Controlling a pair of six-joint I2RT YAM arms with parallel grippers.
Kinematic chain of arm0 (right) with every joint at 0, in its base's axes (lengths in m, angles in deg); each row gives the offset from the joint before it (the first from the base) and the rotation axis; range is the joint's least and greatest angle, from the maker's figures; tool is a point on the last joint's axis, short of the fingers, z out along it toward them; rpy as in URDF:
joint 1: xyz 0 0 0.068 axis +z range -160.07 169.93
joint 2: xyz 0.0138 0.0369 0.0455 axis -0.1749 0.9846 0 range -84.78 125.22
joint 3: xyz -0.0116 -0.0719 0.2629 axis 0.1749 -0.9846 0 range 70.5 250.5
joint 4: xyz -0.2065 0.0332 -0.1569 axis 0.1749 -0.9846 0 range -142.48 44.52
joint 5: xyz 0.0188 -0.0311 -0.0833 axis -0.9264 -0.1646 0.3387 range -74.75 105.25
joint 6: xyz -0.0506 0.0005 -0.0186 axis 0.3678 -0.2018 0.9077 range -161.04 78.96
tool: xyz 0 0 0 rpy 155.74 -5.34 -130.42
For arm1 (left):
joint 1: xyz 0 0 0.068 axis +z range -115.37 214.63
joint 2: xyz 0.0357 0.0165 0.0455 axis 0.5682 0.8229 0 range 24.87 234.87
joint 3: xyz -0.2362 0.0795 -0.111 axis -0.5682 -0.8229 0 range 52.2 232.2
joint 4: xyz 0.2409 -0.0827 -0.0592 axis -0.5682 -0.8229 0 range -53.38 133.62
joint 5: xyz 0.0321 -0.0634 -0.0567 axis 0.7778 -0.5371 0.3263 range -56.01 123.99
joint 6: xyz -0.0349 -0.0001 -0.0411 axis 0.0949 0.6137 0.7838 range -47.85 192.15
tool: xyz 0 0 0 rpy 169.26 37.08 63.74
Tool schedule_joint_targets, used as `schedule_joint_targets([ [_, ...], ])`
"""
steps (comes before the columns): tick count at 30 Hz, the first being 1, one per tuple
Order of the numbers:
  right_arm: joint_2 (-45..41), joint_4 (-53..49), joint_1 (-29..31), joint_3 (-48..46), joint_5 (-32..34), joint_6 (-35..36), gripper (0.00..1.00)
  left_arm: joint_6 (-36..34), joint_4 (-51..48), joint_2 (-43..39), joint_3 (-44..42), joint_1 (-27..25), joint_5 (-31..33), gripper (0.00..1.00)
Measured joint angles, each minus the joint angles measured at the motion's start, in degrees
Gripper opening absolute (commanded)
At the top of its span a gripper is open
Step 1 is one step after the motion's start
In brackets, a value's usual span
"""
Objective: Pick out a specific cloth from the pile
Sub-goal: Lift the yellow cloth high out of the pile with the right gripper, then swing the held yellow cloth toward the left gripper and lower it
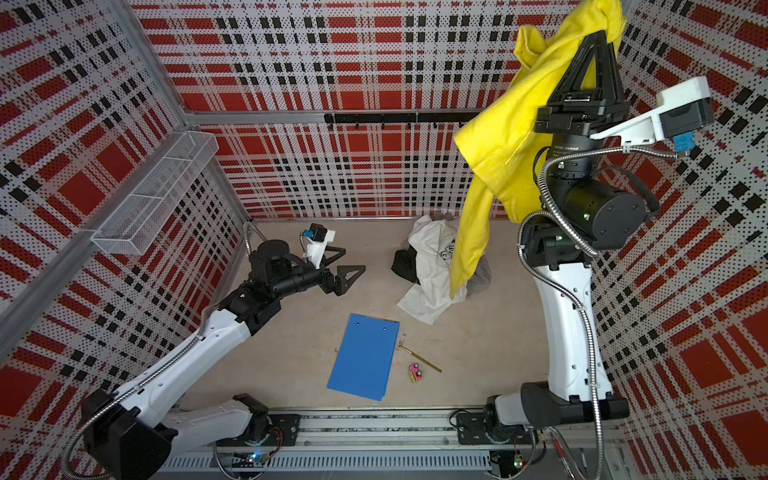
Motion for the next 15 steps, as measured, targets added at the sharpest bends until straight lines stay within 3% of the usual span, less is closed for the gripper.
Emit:
schedule_joint_targets([
  [9, 4.00, 0.92, 3.85, 4.76, -1.95, -1.75, 0.01, 1.09, 2.89, -2.10, -1.70, 2.56, -2.95, 0.99],
  [15, 6.51, 1.42, 11.32, 5.27, -1.88, 2.10, 0.01, 1.86, 4.02, -3.17, -1.95, 4.33, -3.80, 0.99],
])
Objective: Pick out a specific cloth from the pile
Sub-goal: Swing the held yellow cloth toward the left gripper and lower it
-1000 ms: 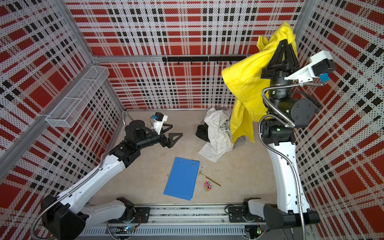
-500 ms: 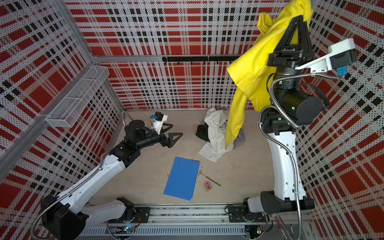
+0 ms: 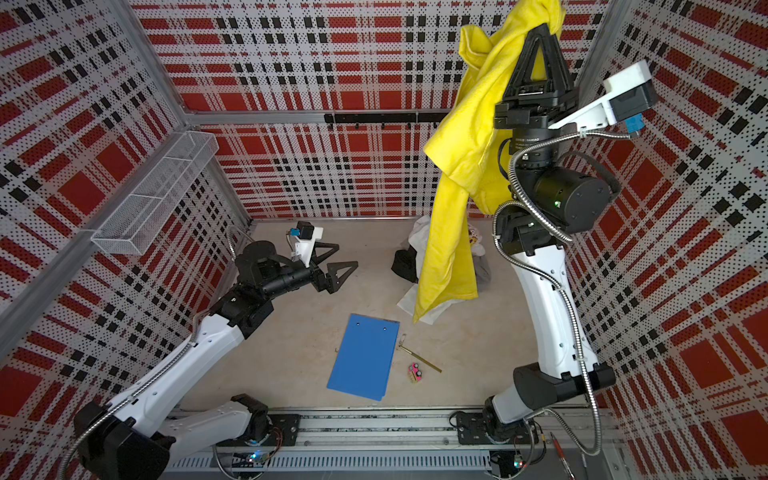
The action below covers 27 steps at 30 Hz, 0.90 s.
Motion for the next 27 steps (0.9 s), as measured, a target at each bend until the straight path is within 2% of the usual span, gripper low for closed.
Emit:
schedule_joint_targets([
  [6, 4.61, -0.13, 5.46, 2.58, 0.59, 3.74, 0.01, 0.74, 1.57, -1.75, -0.98, 2.80, -0.37, 0.99],
  [15, 16.72, -3.02, 13.84, 17.64, 2.12, 9.33, 0.01, 1.60, 2.62, -2.78, -1.55, 3.72, -0.07, 0.99],
  [27, 24.63, -1.95, 18.14, 18.69, 3.78, 9.81, 0.02, 2.71, 4.81, -8.39, -4.24, 8.85, 4.09, 0.99],
])
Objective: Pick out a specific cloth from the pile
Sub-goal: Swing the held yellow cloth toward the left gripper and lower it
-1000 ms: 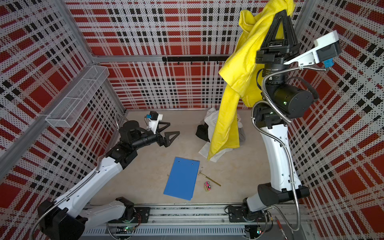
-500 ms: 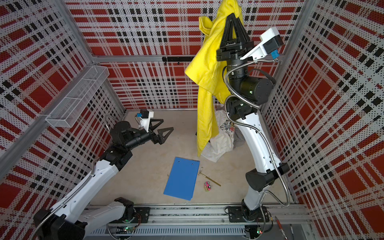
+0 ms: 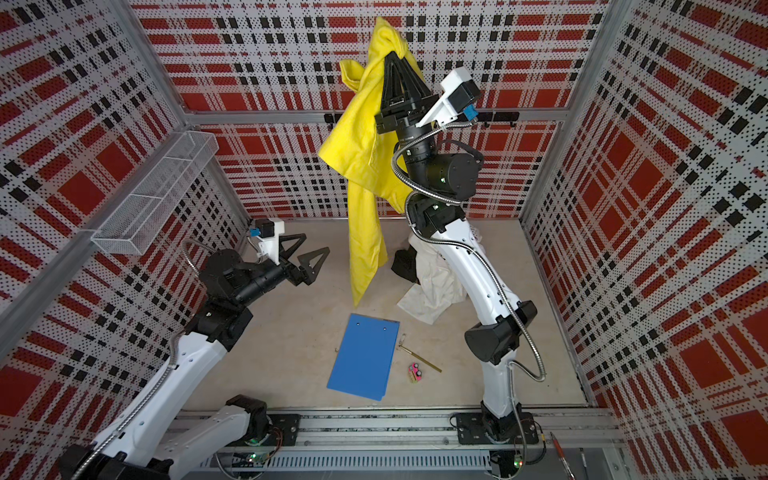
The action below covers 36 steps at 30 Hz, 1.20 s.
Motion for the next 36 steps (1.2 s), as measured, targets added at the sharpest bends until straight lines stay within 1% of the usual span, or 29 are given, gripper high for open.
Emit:
schedule_joint_targets([
  [5, 4.79, 0.37, 0.55, 0.09, 1.27, -1.14, 0.02, 0.96, 1.25, -0.63, -0.22, 1.81, -0.13, 1.00],
  [10, 10.64, -1.03, 0.68, 2.45, 2.21, -2.99, 0.02, 2.32, 1.95, -0.42, -0.24, 3.23, -0.81, 0.98],
  [16, 13.20, -4.00, 0.72, 3.65, 3.08, -3.69, 0.02, 3.63, 2.71, 0.15, -0.24, 4.26, -2.38, 0.98],
  [21, 12.92, -3.93, 0.76, 4.09, 3.21, -3.61, 0.02, 4.85, 3.58, 0.39, -0.24, 5.03, -3.41, 0.98],
  [24, 10.71, -2.10, 0.83, -0.76, 2.99, -3.69, 0.02, 5.25, 3.98, 0.46, -0.26, 5.07, -3.72, 0.97],
  [29, 7.43, 0.72, 0.94, -11.63, 2.12, -4.76, 0.02, 5.31, 4.04, 0.46, -0.33, 5.07, -3.74, 0.96],
  [36, 6.73, 1.46, 1.27, -25.14, 1.25, -5.73, 0.02, 5.31, 4.07, 0.46, -0.46, 5.09, -3.78, 0.96],
])
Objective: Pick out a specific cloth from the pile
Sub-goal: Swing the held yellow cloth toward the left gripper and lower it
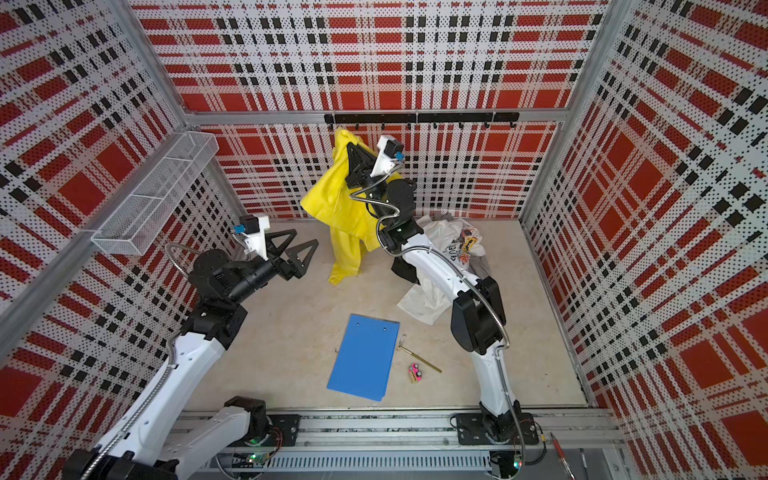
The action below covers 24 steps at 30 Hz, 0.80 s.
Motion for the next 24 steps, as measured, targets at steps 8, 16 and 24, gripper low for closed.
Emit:
schedule_joint_targets([
  [8, 0.24, -3.96, 1.27, -4.74, -0.85, -1.14, 0.02, 0.00, 0.00, 0.00, 0.00, 0.02, -0.17, 0.95],
  [16, 0.24, -2.86, 1.99, -12.02, -1.38, -4.13, 0.02, 0.00, 0.00, 0.00, -0.02, 0.04, -0.31, 0.94],
  [24, 0.81, -3.74, 3.08, -20.35, -1.16, -6.03, 0.02, 0.00, 0.00, 0.00, -0.02, 0.04, -0.37, 0.94],
])
